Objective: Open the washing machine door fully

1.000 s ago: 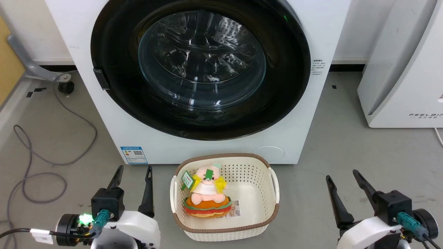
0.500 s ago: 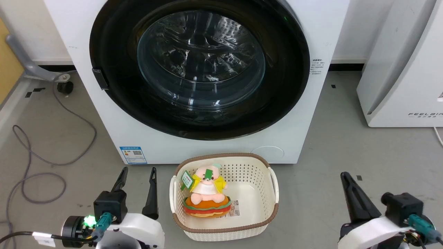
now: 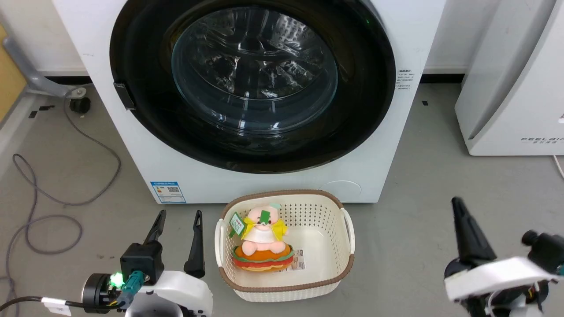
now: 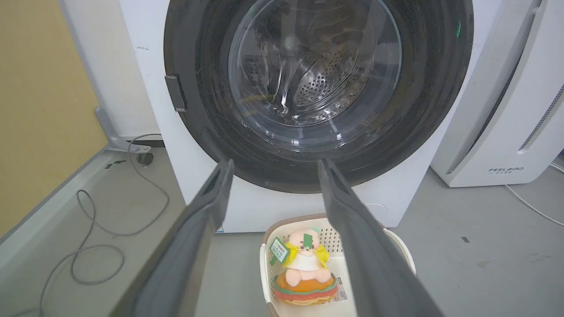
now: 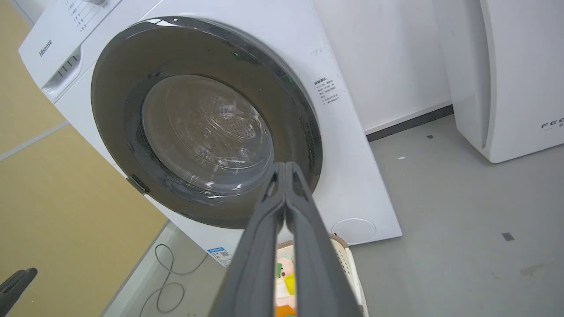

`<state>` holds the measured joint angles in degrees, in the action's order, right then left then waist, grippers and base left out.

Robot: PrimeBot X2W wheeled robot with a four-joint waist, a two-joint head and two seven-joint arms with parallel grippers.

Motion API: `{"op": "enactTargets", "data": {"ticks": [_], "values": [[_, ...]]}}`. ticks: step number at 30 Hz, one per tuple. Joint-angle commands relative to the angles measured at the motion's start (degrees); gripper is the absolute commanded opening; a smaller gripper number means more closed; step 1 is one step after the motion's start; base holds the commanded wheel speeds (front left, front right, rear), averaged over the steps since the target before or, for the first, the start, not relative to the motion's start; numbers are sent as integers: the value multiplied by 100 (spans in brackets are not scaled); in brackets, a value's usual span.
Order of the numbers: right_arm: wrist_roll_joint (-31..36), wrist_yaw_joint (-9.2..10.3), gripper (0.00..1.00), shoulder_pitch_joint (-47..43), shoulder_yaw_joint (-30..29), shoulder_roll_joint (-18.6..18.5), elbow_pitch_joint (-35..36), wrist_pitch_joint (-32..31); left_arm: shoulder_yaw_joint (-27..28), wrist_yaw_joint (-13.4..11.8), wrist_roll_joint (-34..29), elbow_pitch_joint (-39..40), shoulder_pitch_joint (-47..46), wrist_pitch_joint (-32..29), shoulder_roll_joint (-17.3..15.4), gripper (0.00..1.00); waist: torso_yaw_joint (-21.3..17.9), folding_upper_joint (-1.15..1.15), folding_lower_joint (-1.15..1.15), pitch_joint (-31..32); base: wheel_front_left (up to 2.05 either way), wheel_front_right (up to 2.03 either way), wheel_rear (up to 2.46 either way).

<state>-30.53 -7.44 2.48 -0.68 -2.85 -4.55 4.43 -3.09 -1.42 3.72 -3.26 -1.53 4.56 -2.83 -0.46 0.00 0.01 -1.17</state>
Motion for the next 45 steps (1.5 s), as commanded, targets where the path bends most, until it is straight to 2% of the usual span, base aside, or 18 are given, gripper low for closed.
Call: {"op": "enactTargets", "data": {"ticks": [1, 13, 23, 33, 34, 45], "values": [[-247, -2, 0, 178, -60, -1, -64, 71, -30, -32, 35, -15, -122, 57, -3, 100, -5, 0, -1, -34, 0, 0, 0], [-1606, -3, 0, 1298, -396, -383, -717, 87, -109, -63, 89, 64, -370, 201, -3, 100, 16, 0, -1, -451, 0, 0, 0], [-2561, -3, 0, 2652, -288, -1001, -1402, -14, -225, -101, 121, 173, -655, 321, -4, 100, 81, 0, -1, -872, 0, 0, 0], [-3245, -3, 0, 4305, 368, -1516, -2232, -385, -355, -160, 195, 260, -925, 440, -4, 100, 162, 0, -1, -1271, 0, 0, 0], [-3413, -3, 0, 4851, 621, -1612, -2569, -552, -399, -183, 228, 282, -999, 476, -4, 100, 185, 0, -1, -1401, 0, 0, 0], [-3787, -4, 0, 6770, 1690, -1767, -3794, -1623, -572, -266, 356, 338, -1266, 608, -4, 100, 287, 0, -1, -1840, 0, 0, 0]]}}
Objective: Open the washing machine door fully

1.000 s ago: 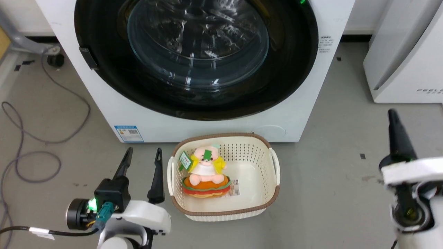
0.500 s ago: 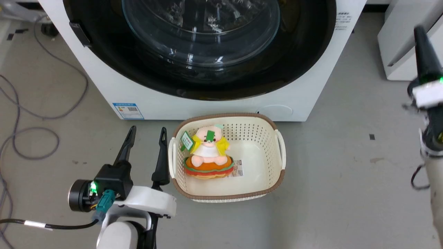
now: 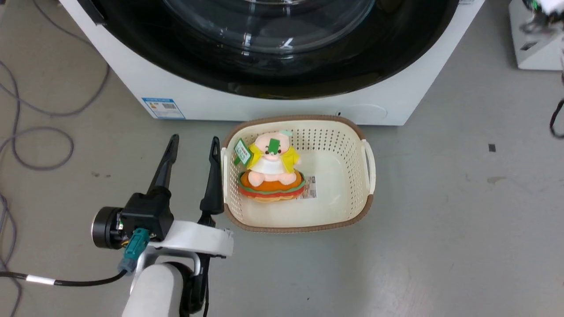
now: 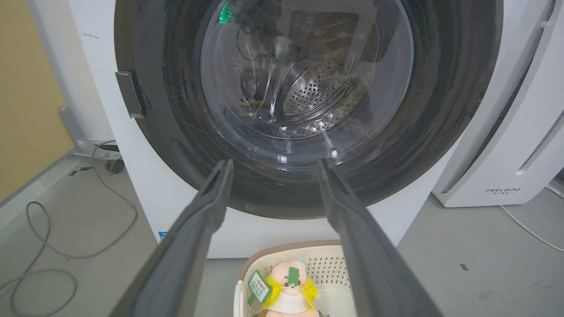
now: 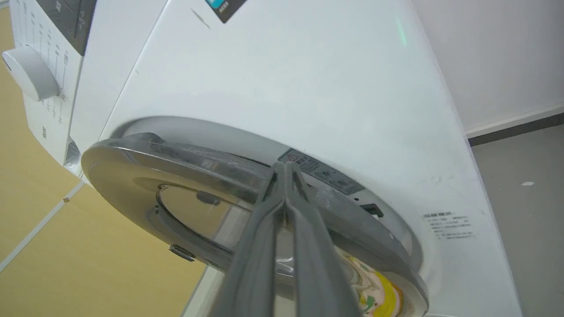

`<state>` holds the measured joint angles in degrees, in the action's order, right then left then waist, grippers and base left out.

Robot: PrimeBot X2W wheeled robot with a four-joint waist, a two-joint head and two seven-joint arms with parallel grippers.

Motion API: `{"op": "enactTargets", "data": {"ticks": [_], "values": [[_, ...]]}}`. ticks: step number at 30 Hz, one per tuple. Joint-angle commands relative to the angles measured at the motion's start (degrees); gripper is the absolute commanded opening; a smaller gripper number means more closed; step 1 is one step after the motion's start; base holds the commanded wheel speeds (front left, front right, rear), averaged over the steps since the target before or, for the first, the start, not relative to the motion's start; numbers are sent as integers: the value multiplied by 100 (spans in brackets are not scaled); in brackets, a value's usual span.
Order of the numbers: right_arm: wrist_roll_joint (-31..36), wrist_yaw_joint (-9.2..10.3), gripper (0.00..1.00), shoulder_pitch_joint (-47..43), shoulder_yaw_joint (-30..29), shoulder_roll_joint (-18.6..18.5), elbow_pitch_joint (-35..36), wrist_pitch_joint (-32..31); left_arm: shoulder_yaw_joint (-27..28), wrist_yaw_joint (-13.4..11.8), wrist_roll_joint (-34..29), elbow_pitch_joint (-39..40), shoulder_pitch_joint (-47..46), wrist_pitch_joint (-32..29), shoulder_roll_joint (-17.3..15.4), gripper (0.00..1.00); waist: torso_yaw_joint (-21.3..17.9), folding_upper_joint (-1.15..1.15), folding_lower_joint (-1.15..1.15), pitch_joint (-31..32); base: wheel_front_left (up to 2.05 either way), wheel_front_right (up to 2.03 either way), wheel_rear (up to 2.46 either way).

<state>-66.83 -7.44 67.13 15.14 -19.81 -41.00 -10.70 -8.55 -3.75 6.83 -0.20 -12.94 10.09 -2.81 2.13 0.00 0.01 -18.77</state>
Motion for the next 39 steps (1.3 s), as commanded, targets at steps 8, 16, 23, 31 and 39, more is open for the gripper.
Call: {"op": "enactTargets", "data": {"ticks": [8, 16, 23, 31, 39], "values": [[-446, -4, 0, 1393, 819, -100, -823, -929, -127, -110, 143, 73, -314, 163, -6, 100, 91, 0, -1, -409, 0, 0, 0], [-879, -4, 0, 2119, 1247, -109, -1237, -1526, -224, -175, 228, 89, -481, 258, -7, 100, 126, 0, -1, -662, 0, 0, 0], [-1342, -4, 0, 2449, 1515, -223, -1399, -2246, -305, -225, 307, 60, -581, 330, -7, 100, 150, 0, -1, -749, 0, 0, 0], [-2015, -4, 0, 2654, 1834, -478, -1530, -3141, -407, -286, 419, -4, -633, 426, -7, 100, 155, 0, -1, -727, 0, 0, 0], [-2586, -5, 0, 2474, 1998, -611, -1458, -3684, -471, -320, 494, -99, -617, 491, -7, 100, 123, 0, -1, -581, 0, 0, 0]]}}
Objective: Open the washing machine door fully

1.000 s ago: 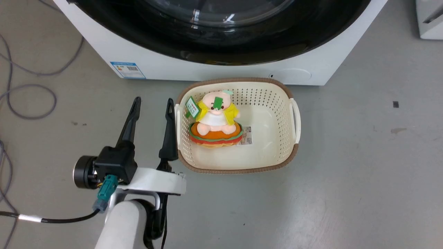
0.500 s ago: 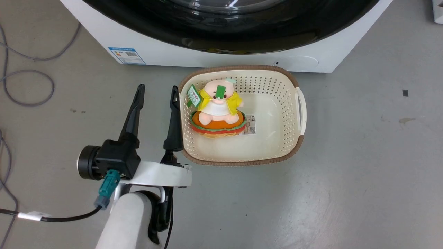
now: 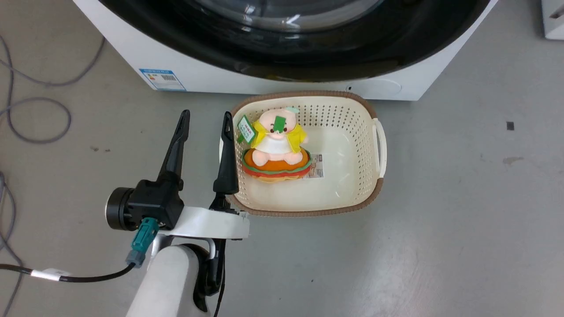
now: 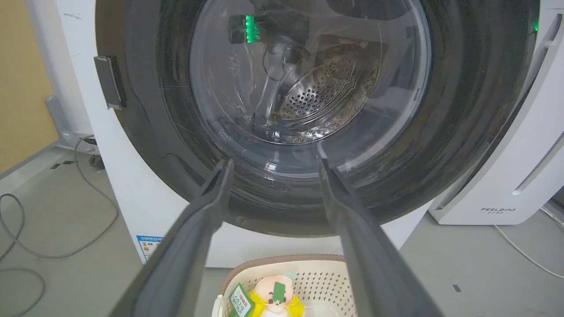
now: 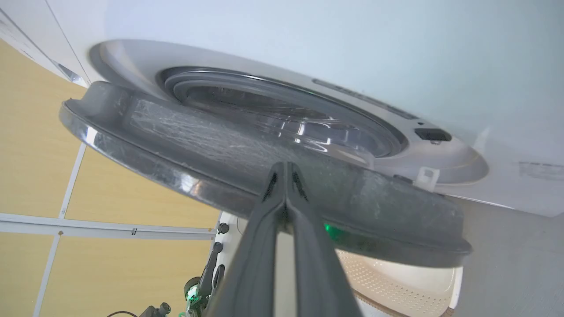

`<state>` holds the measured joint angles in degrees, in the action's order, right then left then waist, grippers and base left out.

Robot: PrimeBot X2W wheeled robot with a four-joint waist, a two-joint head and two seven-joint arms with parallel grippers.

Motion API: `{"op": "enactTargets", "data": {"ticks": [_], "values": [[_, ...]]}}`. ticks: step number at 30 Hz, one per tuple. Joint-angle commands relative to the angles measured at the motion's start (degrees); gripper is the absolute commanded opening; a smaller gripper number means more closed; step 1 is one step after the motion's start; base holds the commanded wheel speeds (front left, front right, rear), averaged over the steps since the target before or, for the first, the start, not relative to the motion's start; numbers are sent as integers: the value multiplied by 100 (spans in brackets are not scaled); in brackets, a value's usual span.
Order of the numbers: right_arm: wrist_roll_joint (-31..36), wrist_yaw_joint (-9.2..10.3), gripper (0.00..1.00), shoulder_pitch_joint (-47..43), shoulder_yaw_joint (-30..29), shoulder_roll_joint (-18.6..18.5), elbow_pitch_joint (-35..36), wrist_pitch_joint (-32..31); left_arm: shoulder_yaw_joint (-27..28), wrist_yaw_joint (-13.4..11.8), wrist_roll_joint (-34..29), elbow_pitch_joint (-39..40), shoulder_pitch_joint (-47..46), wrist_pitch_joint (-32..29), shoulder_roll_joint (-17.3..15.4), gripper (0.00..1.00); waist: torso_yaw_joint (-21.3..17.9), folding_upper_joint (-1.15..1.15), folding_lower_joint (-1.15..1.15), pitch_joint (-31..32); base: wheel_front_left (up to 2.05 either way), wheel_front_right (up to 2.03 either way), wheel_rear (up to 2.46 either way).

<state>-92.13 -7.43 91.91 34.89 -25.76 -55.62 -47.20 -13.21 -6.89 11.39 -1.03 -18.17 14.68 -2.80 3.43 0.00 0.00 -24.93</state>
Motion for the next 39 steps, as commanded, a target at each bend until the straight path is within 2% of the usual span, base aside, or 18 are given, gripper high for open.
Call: {"op": "enactTargets", "data": {"ticks": [1, 21, 31, 39], "values": [[-88, -6, 0, -91, 19, -14, 50, -66, -2, -2, 41, -36, -77, 32, -8, 100, -11, 0, 0, 86, 0, 0, 0], [-679, -6, 0, -1752, 101, -14, 848, -613, 109, 69, 9, -322, 373, 32, -8, 100, -115, 0, 0, 879, 0, 0, 0], [-1143, -6, 0, -3073, 313, 149, 1872, -758, 283, 182, -159, -511, 830, 32, -8, 100, -178, 0, 0, 1488, 0, 0, 0], [-1456, -6, 0, -3857, 633, 228, 2805, -642, 398, 257, -254, -570, 1098, 32, -8, 100, -173, 0, 0, 1750, 0, 0, 0]]}}
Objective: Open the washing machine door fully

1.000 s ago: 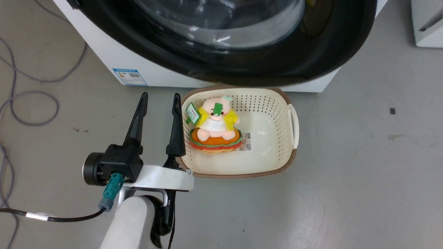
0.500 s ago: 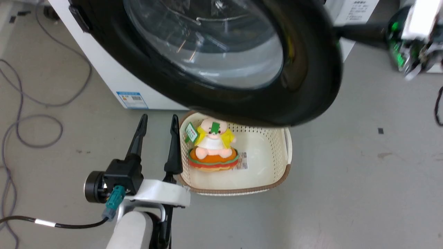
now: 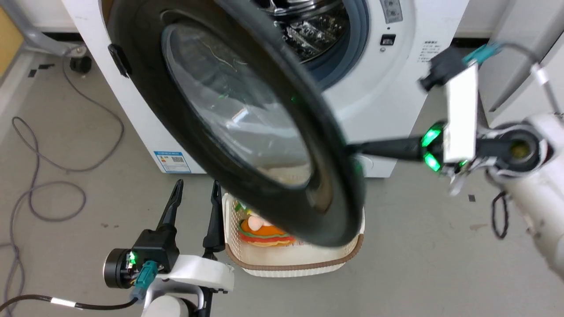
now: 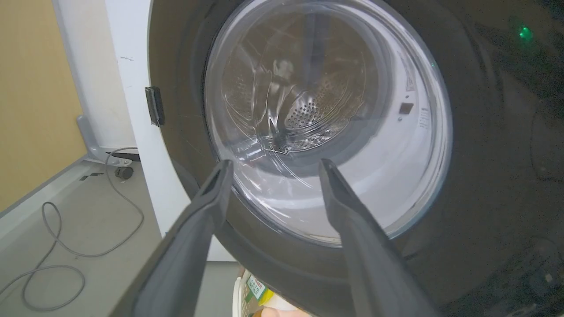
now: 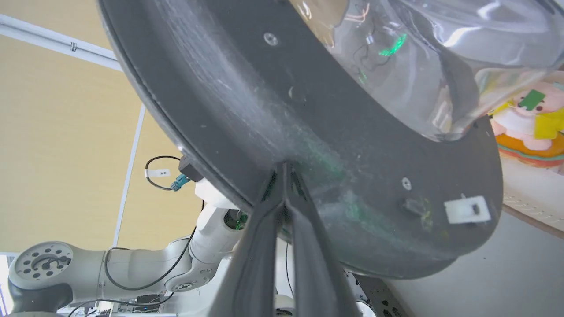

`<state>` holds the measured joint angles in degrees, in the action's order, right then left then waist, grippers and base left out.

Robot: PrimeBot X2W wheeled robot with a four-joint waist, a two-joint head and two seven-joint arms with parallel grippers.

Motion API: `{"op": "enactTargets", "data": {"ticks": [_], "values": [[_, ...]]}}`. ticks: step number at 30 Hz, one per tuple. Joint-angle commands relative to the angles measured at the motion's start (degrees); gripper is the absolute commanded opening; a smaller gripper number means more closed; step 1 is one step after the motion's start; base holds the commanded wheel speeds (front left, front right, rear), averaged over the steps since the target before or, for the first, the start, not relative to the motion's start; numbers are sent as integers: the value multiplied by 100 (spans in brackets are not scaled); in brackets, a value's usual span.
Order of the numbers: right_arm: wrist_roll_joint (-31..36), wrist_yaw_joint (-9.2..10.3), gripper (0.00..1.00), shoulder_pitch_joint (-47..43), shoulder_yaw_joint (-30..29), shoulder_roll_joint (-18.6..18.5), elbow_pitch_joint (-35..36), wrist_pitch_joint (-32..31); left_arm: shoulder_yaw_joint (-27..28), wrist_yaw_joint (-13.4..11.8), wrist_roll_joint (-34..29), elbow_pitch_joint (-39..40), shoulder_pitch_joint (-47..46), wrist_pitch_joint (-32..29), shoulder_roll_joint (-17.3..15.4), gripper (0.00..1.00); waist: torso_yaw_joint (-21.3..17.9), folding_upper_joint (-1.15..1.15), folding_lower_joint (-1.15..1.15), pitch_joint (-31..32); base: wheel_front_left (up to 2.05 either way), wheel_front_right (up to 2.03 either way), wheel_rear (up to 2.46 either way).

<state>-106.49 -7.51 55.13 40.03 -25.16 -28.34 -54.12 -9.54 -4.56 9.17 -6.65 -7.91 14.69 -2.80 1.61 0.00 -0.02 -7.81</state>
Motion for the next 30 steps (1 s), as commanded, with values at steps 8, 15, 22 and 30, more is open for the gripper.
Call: {"op": "enactTargets", "data": {"ticks": [8, 15, 22, 30], "values": [[-388, 2, 0, -601, 482, 148, 765, 231, 79, 16, -30, -13, 209, 30, -8, 100, 74, 0, 2, 157, 0, 0, 0], [-754, 2, 0, -1069, 495, -46, 1321, 772, 112, 30, -41, -18, 279, 30, -8, 100, 112, 0, 2, 215, 0, 0, 0], [-777, 2, 0, -2371, -386, -208, 1873, 2585, 159, 2, -19, -35, 370, 30, -8, 100, 49, 0, 2, 338, 0, 0, 0], [-527, 2, 100, -4248, -1330, 51, 2022, 4258, 178, 41, -47, -117, 502, 30, -8, 100, -116, 0, 2, 502, 0, 0, 0]]}}
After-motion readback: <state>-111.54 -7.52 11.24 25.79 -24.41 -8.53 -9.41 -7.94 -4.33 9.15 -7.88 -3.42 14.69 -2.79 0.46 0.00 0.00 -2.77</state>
